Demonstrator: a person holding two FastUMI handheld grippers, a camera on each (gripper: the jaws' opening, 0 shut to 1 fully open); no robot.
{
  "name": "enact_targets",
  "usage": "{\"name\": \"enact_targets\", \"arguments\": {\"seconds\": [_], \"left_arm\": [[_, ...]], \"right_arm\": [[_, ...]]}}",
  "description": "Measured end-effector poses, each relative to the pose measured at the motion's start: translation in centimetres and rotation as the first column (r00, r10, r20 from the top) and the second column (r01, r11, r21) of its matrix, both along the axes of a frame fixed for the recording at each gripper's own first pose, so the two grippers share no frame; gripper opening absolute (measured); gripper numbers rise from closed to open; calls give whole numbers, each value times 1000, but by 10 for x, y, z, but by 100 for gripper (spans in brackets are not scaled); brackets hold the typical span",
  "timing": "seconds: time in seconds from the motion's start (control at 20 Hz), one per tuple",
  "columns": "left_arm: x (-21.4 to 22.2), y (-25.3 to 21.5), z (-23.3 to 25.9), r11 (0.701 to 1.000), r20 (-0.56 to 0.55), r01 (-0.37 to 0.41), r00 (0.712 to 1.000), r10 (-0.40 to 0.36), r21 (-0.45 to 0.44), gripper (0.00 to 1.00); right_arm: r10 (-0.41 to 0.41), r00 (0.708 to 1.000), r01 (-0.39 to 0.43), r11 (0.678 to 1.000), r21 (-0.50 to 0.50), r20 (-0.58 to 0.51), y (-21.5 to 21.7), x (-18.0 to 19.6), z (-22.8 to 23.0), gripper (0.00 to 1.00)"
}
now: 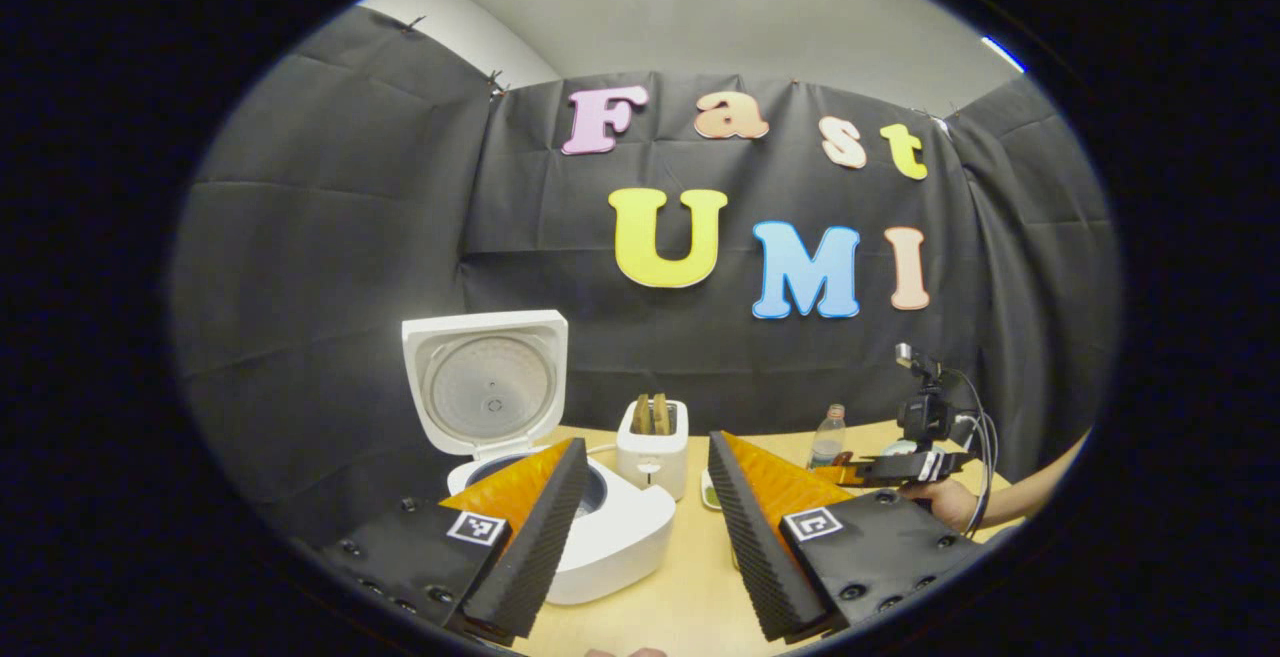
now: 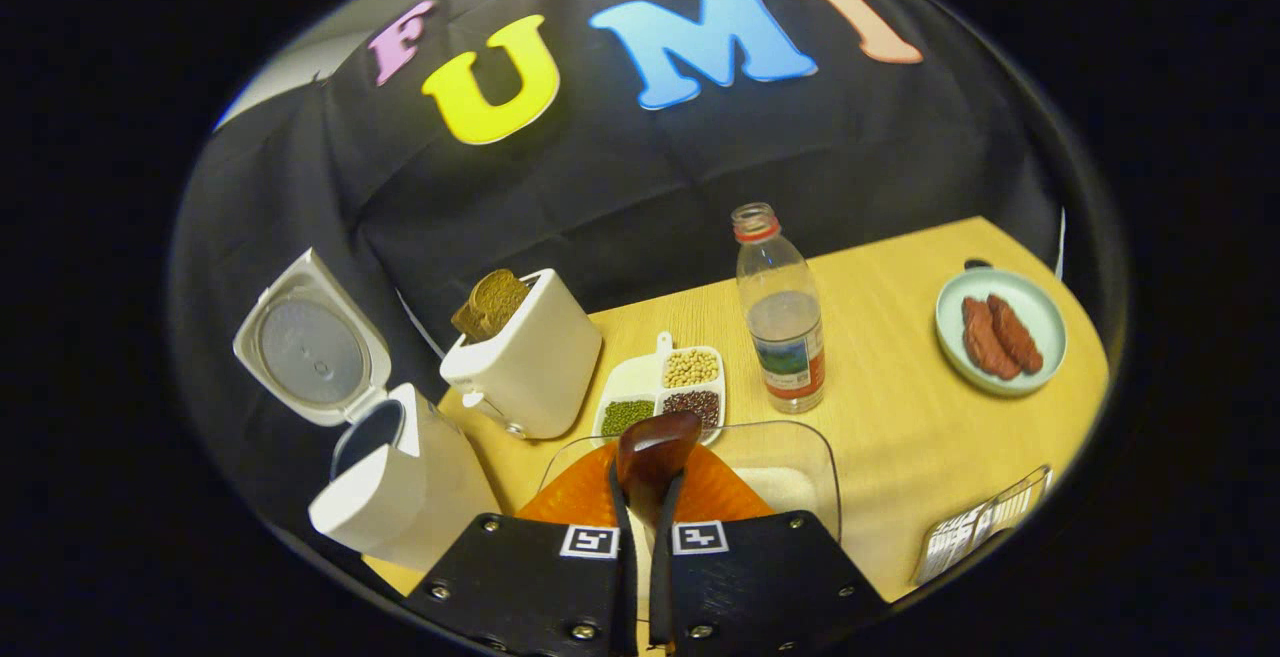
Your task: Close the left gripper, press the button to open the rice cooker; take a wooden spoon from the chopstick holder with the right hand, scoop a spoonful of rice and pour it into the rice cooker, then put the wooden spoon back into the chopstick holder.
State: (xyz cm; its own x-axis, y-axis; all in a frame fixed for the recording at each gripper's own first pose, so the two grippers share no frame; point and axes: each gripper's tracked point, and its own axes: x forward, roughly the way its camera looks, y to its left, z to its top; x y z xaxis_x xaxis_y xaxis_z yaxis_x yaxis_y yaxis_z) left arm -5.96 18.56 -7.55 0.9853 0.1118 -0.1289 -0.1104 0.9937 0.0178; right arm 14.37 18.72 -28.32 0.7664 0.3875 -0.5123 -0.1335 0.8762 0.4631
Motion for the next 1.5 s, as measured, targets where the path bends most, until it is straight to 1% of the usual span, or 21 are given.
{"name": "enact_targets", "arguments": {"seconds": [0.1,0.15,0.25,0.35,0.5,0.55,0.6,0.75,0.8,0.85,0.9,0.95,1.0,1.05,1.1,1.15,1.5], "left_arm": [[1,2,2,1000,4,2,1000,-1,-7,86],[2,3,4,1000,5,0,1000,0,-10,86],[-1,4,5,1000,7,3,1000,-3,-16,86],[3,6,7,1000,10,4,1000,-4,-15,86],[5,3,7,1000,11,15,1000,-15,-22,86],[5,1,7,999,8,24,1000,-24,-27,89],[6,-1,8,999,12,31,999,-30,-31,86],[7,0,12,999,27,41,999,-40,-28,86],[6,0,12,999,28,44,999,-43,-26,83],[5,-1,11,998,27,50,998,-49,-25,83],[4,-1,9,998,22,58,998,-58,-24,83],[4,0,9,998,22,64,998,-63,-21,86],[2,3,9,998,24,67,997,-67,-17,82],[1,5,9,998,24,67,998,-66,-14,89],[-2,9,9,998,23,63,998,-63,-14,86],[-4,13,9,998,26,62,998,-61,-17,86],[-18,42,11,997,39,59,998,-58,-42,86]], "right_arm": [[-52,998,58,990,132,-45,-7,4,1,5],[-84,995,93,976,199,-56,-13,6,5,5],[-144,986,165,936,312,-89,-27,8,19,5],[-185,979,205,898,389,-88,-40,10,39,5],[-205,977,212,865,454,-65,-52,9,67,5],[-211,975,214,848,485,-62,-53,7,76,5],[-218,974,218,829,515,-61,-54,6,86,5],[-221,973,213,775,595,-61,-49,1,117,5],[-216,975,205,757,620,-58,-45,-1,128,5],[-212,976,195,744,639,-52,-40,-2,137,5],[-203,978,181,740,648,-42,-34,-3,145,5],[-190,981,163,741,651,-29,-25,-3,151,5],[-179,984,150,741,654,-23,-17,-4,155,5],[-168,986,140,737,662,-21,-8,-4,159,5],[-159,987,132,727,674,-22,1,-3,163,5],[-148,989,120,719,685,-18,11,-4,170,5],[-47,999,20,713,701,20,90,2,202,5]]}}
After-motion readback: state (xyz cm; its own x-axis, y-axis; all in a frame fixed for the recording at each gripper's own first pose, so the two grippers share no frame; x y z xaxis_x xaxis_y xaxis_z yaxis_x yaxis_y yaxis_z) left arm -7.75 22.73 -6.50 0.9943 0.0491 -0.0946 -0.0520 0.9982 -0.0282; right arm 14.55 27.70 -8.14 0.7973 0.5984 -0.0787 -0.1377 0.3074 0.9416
